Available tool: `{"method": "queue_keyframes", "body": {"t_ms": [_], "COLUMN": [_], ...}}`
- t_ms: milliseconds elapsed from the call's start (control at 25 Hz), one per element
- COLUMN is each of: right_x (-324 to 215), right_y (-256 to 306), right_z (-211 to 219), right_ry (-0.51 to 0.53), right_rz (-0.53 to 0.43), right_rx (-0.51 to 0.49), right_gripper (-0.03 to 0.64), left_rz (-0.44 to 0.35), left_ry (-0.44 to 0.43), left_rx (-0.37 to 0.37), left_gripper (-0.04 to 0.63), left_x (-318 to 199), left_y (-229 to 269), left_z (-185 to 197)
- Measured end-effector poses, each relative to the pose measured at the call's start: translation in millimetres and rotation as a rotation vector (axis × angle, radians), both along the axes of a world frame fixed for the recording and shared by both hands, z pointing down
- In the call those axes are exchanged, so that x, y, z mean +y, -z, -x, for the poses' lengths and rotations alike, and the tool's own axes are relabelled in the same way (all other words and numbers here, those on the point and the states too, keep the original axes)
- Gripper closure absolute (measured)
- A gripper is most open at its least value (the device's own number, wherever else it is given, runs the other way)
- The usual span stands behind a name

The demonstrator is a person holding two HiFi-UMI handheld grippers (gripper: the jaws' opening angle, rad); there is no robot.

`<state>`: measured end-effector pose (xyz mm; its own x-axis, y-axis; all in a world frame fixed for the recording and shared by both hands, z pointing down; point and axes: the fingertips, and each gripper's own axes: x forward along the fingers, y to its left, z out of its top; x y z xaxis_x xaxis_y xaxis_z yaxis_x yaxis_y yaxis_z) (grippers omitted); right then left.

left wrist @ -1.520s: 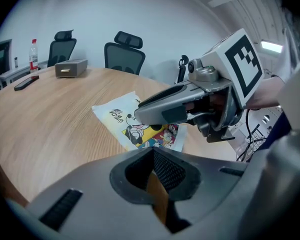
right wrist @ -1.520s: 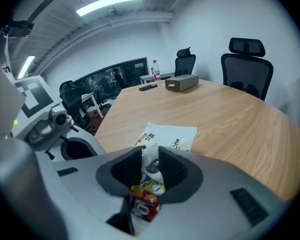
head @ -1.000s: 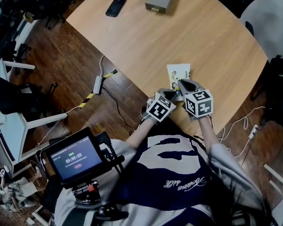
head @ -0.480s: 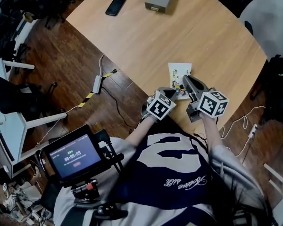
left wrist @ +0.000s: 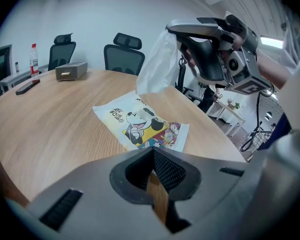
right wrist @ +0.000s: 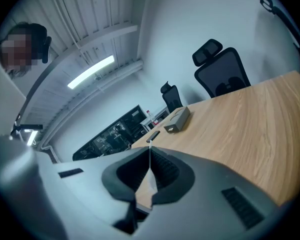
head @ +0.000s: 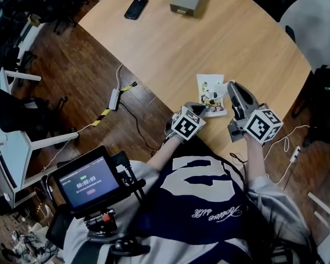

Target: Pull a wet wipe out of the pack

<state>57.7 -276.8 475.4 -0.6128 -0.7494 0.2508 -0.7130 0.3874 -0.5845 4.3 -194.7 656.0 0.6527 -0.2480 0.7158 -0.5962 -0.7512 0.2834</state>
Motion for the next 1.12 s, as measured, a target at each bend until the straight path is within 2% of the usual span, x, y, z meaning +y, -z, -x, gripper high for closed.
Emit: {"method": "queue_keyframes", "body": {"t_ms": [200, 440, 640, 960, 1120], "right_x": [-1.5, -5.1, -6.6, 18.9, 25.1], "right_y": [-0.6, -32.3, -48.3, -68.5, -75.7], "right_z": [-36.1, -86.1, -108.7, -122.5, -121.7], "right_ry": [-0.076, -0.173, -0.233, -0.255, -0.229], "right_rz": [-0.017, 0.038, 0.072, 0.113, 0.126], "right_rx": [0.08, 0.171, 0.208, 0.196, 0.211], "right_gripper": [0.612, 0.612, 0.611, 0.611, 0.611], "left_rz": [-0.004, -0.017, -0.005, -0.019, -0.006], "left_ry": [0.0, -0.002, 0.003, 0.014, 0.073], "left_rx": [0.003, 0.006, -0.005, 0.007, 0.046], "left_gripper": [0.594, 0.594, 0.594, 0.594, 0.594], "left_x": [-0.8, -3.3, -1.4, 5.2, 5.3], "left_y": [0.6, 3.1, 2.5, 10.0, 15.6], "left_z": [0.6, -0.1, 3.5, 0.8, 3.3]}}
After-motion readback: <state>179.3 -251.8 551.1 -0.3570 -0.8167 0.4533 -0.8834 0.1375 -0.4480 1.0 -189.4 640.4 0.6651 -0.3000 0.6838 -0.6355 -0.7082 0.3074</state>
